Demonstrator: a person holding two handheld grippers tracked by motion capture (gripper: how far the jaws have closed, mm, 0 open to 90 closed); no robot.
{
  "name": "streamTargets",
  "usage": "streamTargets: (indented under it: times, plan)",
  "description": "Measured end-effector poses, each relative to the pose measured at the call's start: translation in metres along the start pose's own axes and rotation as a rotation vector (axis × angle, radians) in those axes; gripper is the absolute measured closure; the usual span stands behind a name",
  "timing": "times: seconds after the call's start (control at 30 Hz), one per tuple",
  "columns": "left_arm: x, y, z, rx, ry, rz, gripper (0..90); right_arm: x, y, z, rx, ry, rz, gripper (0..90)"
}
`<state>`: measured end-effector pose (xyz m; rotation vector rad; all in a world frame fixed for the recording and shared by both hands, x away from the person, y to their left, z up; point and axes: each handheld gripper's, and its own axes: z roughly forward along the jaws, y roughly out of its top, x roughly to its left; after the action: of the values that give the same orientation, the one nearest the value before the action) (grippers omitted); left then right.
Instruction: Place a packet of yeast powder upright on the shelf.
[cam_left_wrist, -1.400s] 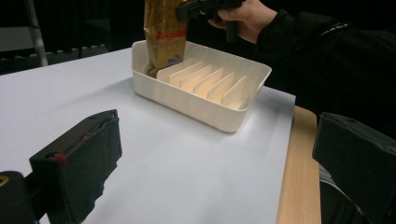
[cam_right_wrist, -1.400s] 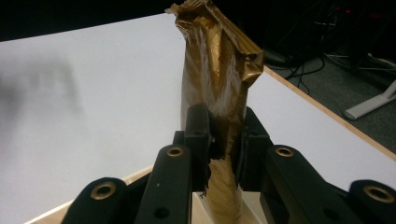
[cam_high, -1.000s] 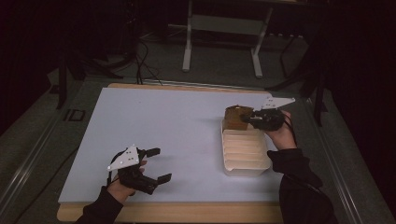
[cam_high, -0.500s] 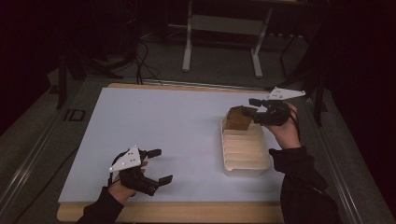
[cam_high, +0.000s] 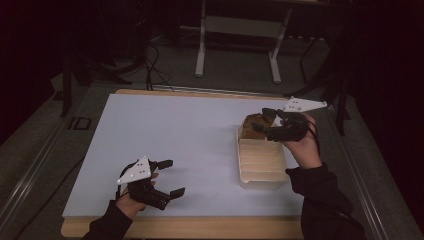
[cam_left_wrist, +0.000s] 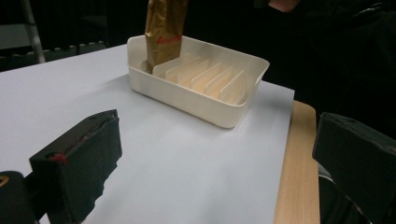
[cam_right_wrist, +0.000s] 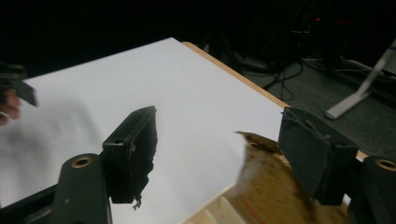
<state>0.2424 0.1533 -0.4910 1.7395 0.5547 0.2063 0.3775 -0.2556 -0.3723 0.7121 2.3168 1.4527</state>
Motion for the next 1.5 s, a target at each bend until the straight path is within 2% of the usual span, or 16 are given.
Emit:
streamTargets:
  times: [0.23, 0.3, 0.47, 0.63, 0.73, 0.83, 1.0, 1.3, 1.37, 1.5]
  plan:
    - [-0.002, -0.001, 0.003, 0.016, -0.007, 0.002, 1.8, 0.027, 0.0, -0.004, -0.002, 0.023, -0.028, 16.4]
    - [-0.002, -0.001, 0.003, 0.017, -0.008, 0.005, 1.8, 0.033, -0.001, -0.005, -0.007, 0.047, -0.024, 13.2]
    - [-0.002, -0.001, 0.003, 0.013, -0.005, 0.0, 1.8, 0.049, -0.004, -0.008, -0.026, 0.076, -0.026, 11.3]
    - [-0.002, -0.001, 0.002, 0.012, -0.005, 0.002, 1.8, 0.065, -0.009, -0.01, -0.052, 0.105, -0.015, 11.0]
    - [-0.002, -0.001, 0.001, 0.01, -0.005, 0.004, 1.8, 0.074, -0.013, -0.011, -0.05, 0.128, -0.02, 10.9]
    - [-0.002, -0.001, 0.001, 0.007, -0.004, 0.001, 1.8, 0.082, -0.019, -0.01, -0.052, 0.13, -0.027, 11.0]
    - [-0.002, 0.0, 0.0, 0.009, -0.004, 0.001, 1.8, 0.096, -0.027, -0.009, -0.053, 0.163, -0.013, 11.0]
    - [-0.002, 0.0, 0.0, 0.01, -0.003, 0.003, 1.8, 0.116, -0.046, -0.009, -0.043, 0.172, -0.02, 11.4]
    - [-0.002, 0.0, 0.0, 0.013, -0.002, 0.009, 1.8, 0.12, -0.051, -0.009, -0.031, 0.162, -0.028, 11.4]
    - [-0.003, 0.0, -0.001, 0.008, -0.001, 0.01, 1.8, 0.127, -0.064, -0.008, -0.019, 0.167, -0.003, 11.4]
